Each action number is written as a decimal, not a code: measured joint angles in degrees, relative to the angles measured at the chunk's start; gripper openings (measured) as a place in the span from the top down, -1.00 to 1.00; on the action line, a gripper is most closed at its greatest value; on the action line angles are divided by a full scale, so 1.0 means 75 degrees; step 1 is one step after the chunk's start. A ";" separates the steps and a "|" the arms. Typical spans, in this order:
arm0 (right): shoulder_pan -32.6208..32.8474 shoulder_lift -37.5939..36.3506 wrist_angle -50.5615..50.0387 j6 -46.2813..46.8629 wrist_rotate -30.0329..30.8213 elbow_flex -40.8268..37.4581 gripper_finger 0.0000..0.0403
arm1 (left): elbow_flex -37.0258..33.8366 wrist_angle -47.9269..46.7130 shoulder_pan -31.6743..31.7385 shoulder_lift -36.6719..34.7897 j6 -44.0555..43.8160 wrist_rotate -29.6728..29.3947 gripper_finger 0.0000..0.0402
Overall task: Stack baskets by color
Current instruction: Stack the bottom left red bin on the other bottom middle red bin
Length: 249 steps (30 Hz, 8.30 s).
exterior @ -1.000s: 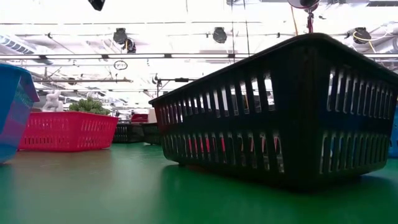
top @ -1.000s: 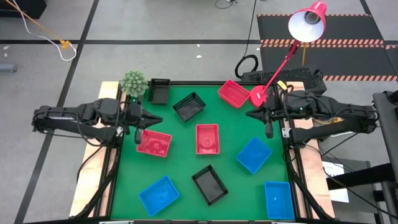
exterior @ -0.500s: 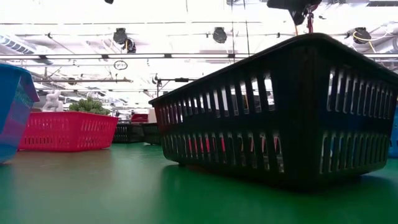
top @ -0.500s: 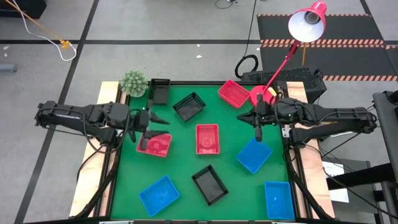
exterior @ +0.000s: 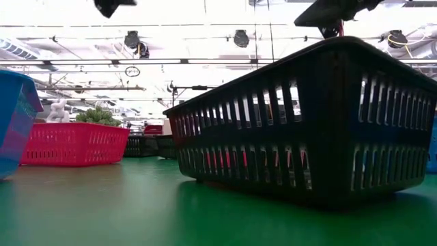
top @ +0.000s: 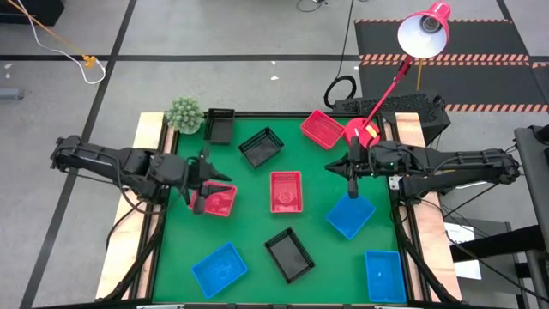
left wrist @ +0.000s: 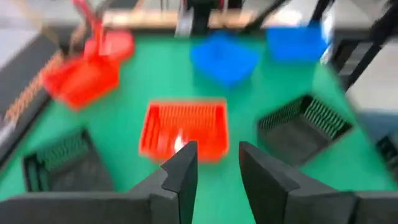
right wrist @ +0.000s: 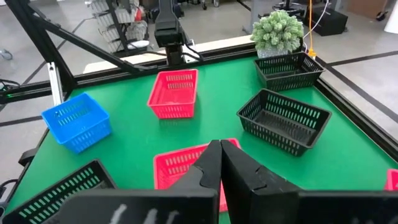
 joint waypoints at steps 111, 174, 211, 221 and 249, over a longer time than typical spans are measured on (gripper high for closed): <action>0.0519 0.0195 -0.0070 0.0004 0.0011 0.0003 1.00 | 0.0809 -0.1629 -0.0016 0.5458 -0.4423 -0.0452 0.84; 0.1008 0.0192 -0.0192 0.0119 0.0020 0.0003 1.00 | 1.0876 -0.6986 -0.0382 0.7848 0.0251 -0.1711 0.95; 0.1198 -0.0758 -0.1154 0.0177 0.0064 0.0002 1.00 | 1.0755 -0.5864 -0.0525 1.0006 0.0502 -0.1773 0.94; 0.1498 -0.0983 -0.1391 0.0122 0.0075 0.0002 1.00 | 0.9262 -0.4748 -0.0371 1.0028 0.0447 -0.1611 0.92; 0.1510 -0.0980 -0.1497 -0.0027 0.0058 0.0000 1.00 | 0.7782 -0.3458 0.0011 1.0004 0.0382 -0.1161 0.62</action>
